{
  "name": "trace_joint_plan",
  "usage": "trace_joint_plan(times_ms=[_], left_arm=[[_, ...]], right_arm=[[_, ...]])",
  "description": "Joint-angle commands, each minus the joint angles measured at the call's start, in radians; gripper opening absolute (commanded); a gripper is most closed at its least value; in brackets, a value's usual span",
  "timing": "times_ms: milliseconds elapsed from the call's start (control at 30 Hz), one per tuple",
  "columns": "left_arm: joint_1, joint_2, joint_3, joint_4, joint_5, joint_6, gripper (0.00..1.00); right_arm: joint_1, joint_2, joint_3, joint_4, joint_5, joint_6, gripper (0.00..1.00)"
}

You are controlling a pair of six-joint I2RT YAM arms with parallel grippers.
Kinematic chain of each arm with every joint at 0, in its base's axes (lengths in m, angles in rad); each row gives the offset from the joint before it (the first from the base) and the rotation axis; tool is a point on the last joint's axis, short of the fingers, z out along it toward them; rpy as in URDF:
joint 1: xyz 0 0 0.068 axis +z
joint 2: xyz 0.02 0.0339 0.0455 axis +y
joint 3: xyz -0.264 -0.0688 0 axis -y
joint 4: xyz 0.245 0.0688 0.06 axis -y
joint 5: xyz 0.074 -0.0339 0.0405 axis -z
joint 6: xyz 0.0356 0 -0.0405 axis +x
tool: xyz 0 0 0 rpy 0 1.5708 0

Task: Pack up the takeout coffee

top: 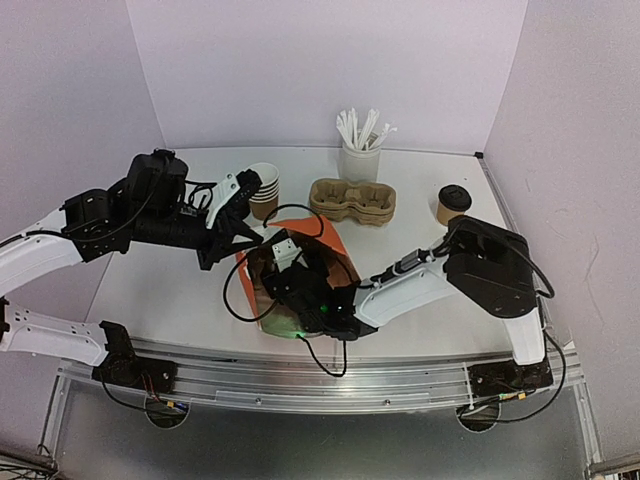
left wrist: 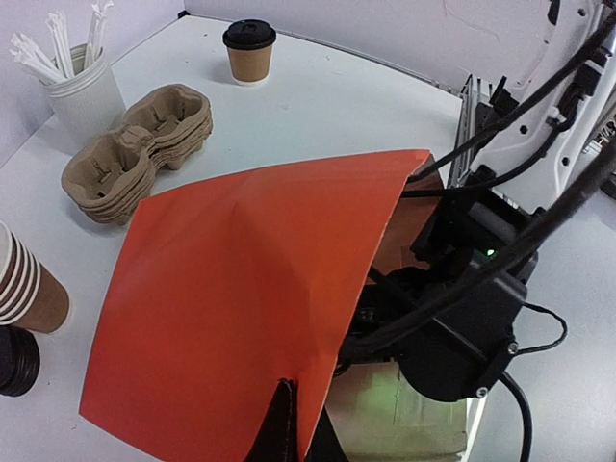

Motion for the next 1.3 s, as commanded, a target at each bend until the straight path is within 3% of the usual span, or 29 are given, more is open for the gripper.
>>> trace_joint_plan(times_ms=[0,233,467,667,767,1000,1267], left_arm=[[0.035,-0.018,0.006,0.045,0.03,-0.027,0.0],[0.038,-0.015,0.011,0.023,0.041,-0.014,0.0],[0.037,-0.003,0.019,0.002,0.042,0.02,0.0],[0.037,0.001,0.025,-0.028,0.026,0.042,0.0],[0.037,0.006,0.026,-0.035,0.015,0.047,0.0],[0.037,0.002,0.03,-0.041,0.04,0.069,0.0],[0.032,-0.017,0.055,-0.054,0.037,0.103,0.0]], right_arm=[[0.041,-0.131,0.054,-0.209,-0.046,0.042,0.86],[0.077,-0.281,0.054,-0.509,-0.092,0.197,0.89],[0.114,-0.326,0.054,-0.515,-0.159,0.088,0.9],[0.116,-0.436,-0.03,-0.518,-0.26,0.124,0.9],[0.125,-0.472,-0.059,-0.536,-0.325,0.082,0.84],[0.165,-0.472,-0.084,-0.562,-0.485,-0.265,0.74],[0.165,-0.495,-0.08,-0.793,-0.398,-0.367,0.52]])
